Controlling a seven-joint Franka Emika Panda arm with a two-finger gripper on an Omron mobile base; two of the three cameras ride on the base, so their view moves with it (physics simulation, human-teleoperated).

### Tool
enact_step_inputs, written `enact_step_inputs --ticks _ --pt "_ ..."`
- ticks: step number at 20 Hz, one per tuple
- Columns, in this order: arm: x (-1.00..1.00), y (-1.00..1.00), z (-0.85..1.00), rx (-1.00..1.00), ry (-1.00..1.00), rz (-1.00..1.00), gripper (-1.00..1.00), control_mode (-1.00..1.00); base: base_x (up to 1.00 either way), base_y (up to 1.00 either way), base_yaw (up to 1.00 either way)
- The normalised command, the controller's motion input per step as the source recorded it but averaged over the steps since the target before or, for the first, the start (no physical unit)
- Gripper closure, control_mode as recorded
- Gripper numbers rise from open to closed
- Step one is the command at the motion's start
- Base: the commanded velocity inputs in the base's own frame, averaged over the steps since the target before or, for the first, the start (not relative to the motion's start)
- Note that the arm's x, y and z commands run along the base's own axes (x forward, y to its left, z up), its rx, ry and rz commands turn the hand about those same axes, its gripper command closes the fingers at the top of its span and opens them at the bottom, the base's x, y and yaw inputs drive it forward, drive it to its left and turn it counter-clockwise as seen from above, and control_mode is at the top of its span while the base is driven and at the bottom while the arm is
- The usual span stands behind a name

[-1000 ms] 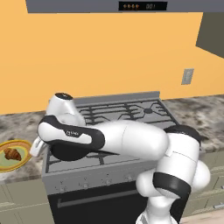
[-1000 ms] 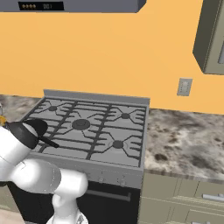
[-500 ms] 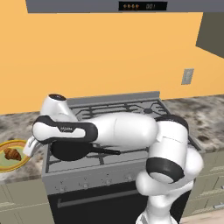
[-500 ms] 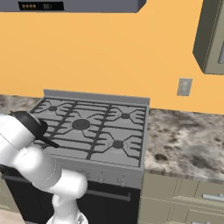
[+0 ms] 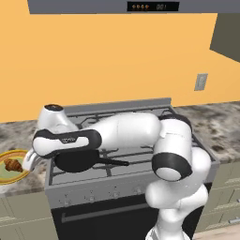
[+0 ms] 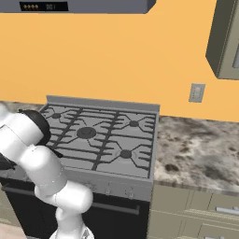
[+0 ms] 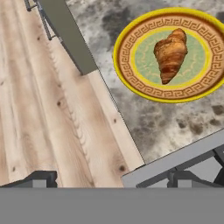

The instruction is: Pick the croissant and place it on the pan. Then turn on the stove to warm the croissant.

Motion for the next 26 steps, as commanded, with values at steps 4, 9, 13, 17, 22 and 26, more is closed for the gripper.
enact_step_inputs --ticks 4,9,13,17,22,26 --pt "0.07 0.11 -0.09 -0.03 0.00 0.00 -1.00 -1.00 0.00 0.00 0.00" --pt "0.13 0.09 -0.07 -0.02 0.00 0.00 -1.00 -1.00 0.00 0.00 0.00" --pt "0.20 0.03 -0.09 -0.02 0.00 0.00 -1.00 -1.00 0.00 0.00 0.00" --pt "0.20 0.07 -0.15 -0.03 0.00 0.00 -1.00 -1.00 0.00 0.00 0.00" --pt "0.19 0.13 -0.16 -0.04 0.00 0.00 -1.00 -1.00 0.00 0.00 0.00" --pt "0.19 0.14 -0.17 -0.04 0.00 0.00 -1.00 -1.00 0.00 0.00 0.00"
